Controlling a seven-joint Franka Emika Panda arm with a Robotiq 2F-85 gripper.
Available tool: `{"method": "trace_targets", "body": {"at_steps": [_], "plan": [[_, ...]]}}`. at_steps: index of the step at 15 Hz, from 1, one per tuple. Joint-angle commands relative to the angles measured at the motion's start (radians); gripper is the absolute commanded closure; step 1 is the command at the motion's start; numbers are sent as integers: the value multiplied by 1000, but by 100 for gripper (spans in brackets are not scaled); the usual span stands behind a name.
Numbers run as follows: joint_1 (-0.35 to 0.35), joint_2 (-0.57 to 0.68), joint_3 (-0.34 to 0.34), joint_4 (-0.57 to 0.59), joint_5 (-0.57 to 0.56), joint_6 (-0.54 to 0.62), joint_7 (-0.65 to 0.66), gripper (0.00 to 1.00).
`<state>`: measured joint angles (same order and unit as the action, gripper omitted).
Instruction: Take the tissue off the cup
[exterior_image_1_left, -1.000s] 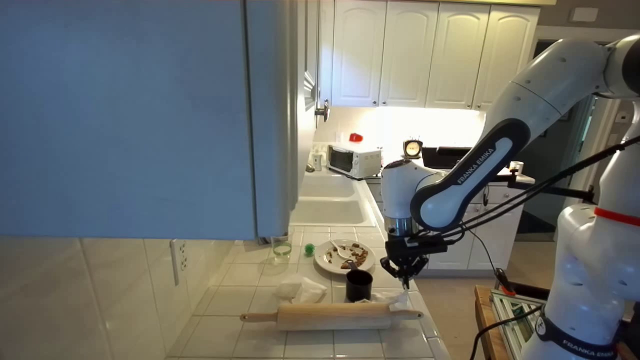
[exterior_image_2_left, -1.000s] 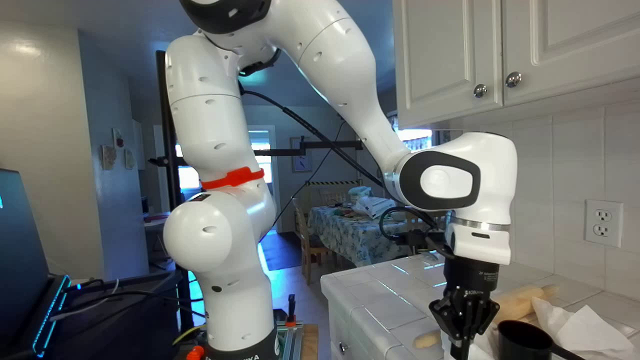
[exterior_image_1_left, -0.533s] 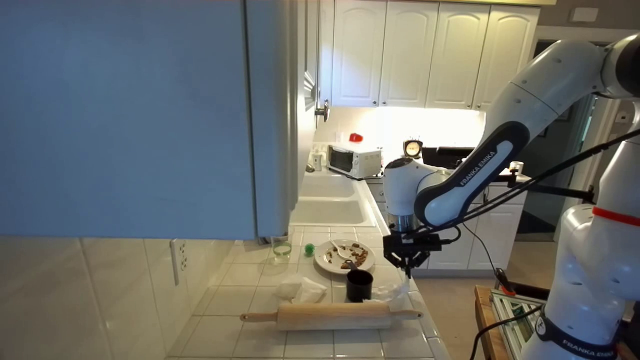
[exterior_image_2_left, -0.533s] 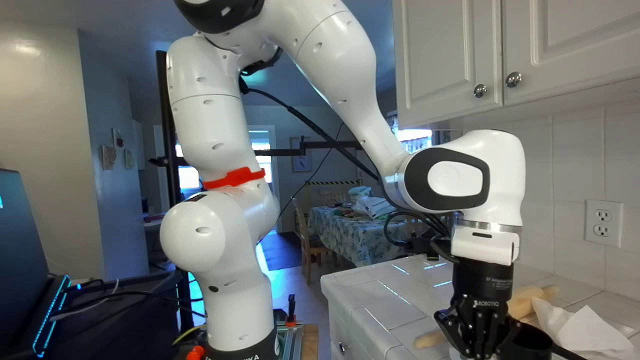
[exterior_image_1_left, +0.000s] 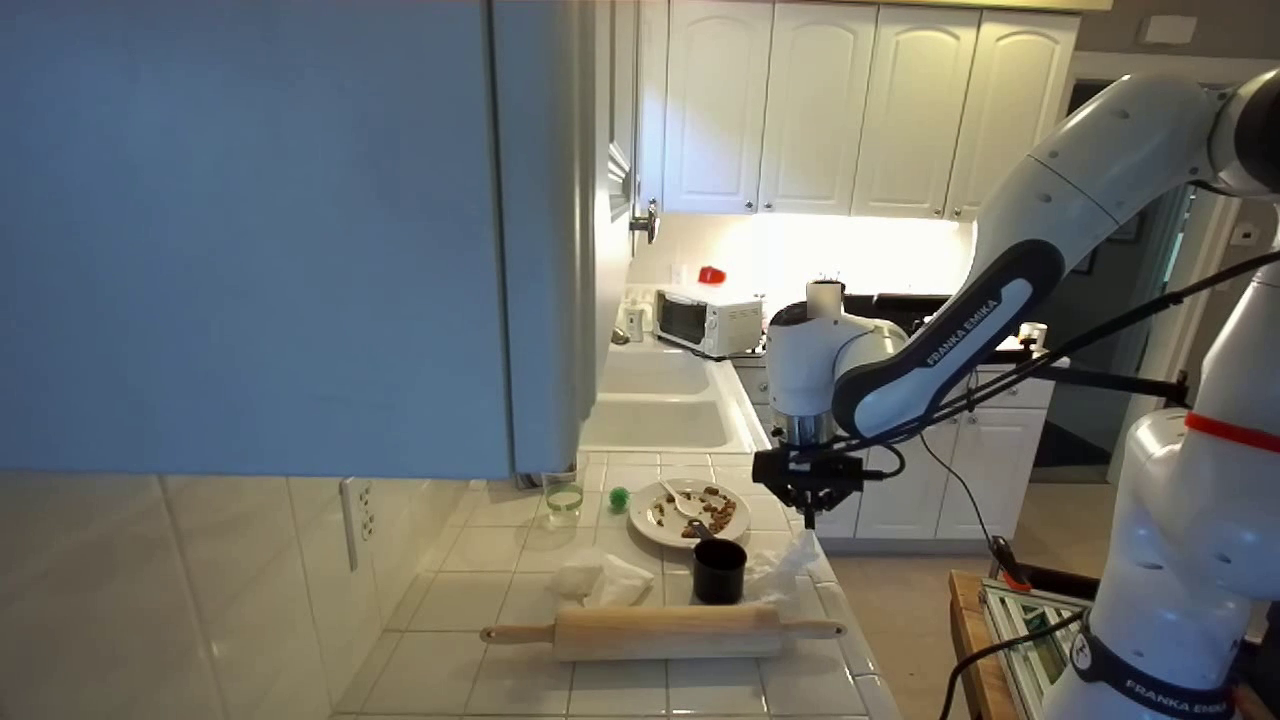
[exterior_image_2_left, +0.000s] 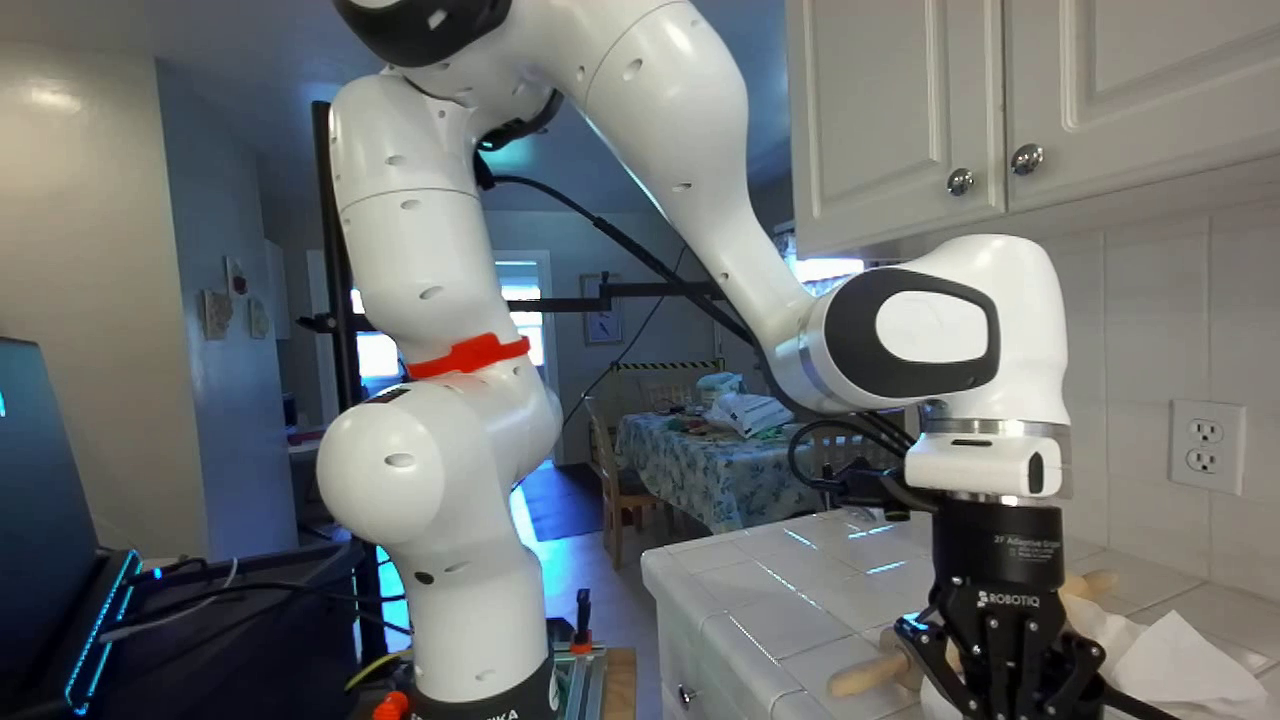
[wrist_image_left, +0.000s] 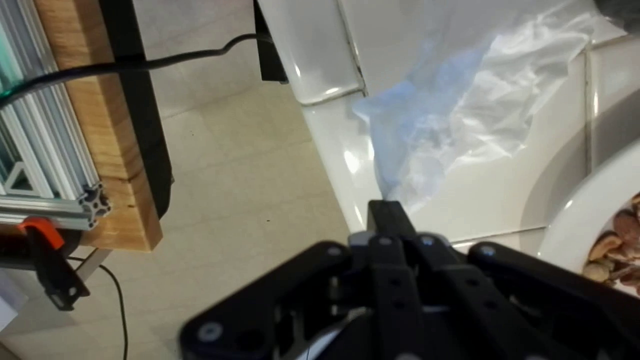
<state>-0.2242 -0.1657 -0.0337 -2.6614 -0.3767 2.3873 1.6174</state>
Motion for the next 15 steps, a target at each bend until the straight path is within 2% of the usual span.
{"method": "trace_targets", "body": {"at_steps": [1, 5, 7, 10, 14, 15], "plan": [[7, -23, 3, 31, -42, -7, 52, 67], [0, -89, 2, 43, -77, -1, 34, 39], [3, -122, -6, 41, -51, 35, -14, 24], [16, -150, 0, 39, -39, 167, -105, 1], [46, -139, 1, 37, 31, 376, -247, 0], [89, -130, -26, 32, 136, 418, -319, 0]]}}
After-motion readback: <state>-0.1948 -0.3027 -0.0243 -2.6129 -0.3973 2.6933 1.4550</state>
